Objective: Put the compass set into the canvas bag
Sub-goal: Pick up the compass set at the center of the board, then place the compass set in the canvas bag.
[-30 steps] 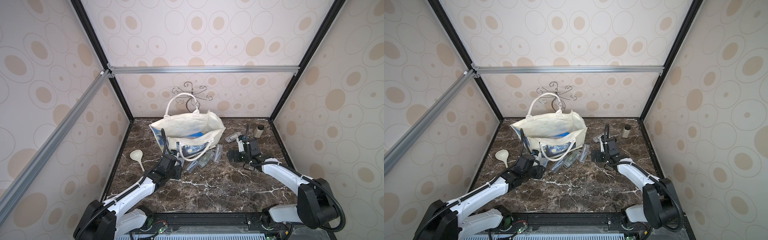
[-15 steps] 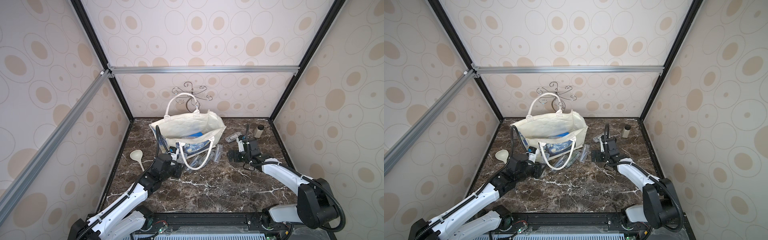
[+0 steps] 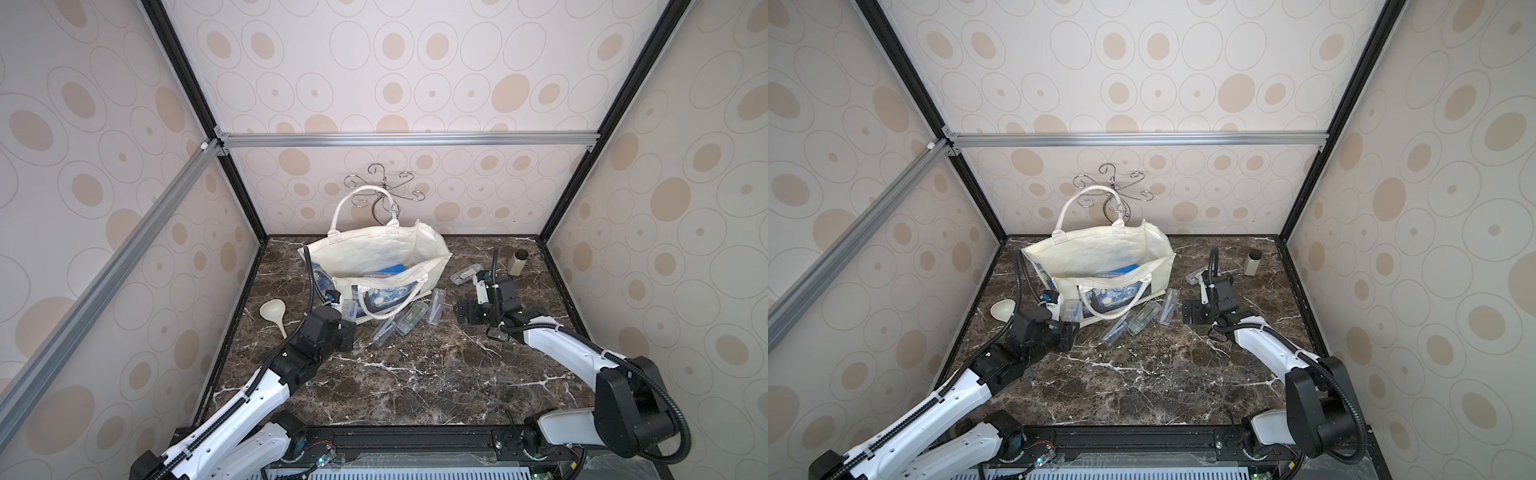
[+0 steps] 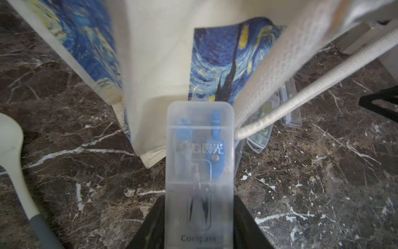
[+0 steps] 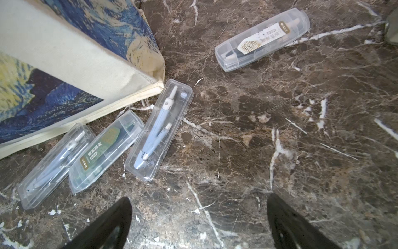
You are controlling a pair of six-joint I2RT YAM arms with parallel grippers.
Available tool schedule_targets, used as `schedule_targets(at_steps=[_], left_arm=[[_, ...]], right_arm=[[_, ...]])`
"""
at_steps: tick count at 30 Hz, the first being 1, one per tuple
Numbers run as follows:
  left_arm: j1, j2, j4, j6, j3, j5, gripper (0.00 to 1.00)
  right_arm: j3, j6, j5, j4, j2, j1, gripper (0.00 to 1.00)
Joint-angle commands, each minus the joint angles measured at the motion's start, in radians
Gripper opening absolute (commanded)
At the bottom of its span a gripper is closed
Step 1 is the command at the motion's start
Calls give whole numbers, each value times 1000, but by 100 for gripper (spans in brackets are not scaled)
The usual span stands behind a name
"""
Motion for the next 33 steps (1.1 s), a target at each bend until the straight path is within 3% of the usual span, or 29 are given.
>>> schedule_targets(at_steps=[1, 6, 18, 33], left_arm=[[-5, -43, -57, -34, 75, -78, 43], [-4, -56, -66, 24, 157, -57, 42], [-4, 95, -64, 191, 457, -7, 40], [-4, 574, -8, 485, 798, 68, 41]], right_arm=[[-3, 9, -10, 14, 5, -7, 100], [-1, 9, -12, 16, 9, -7, 100], [11, 5, -9, 12, 27, -7, 100], [-2, 2, 5, 5, 15, -7, 100]])
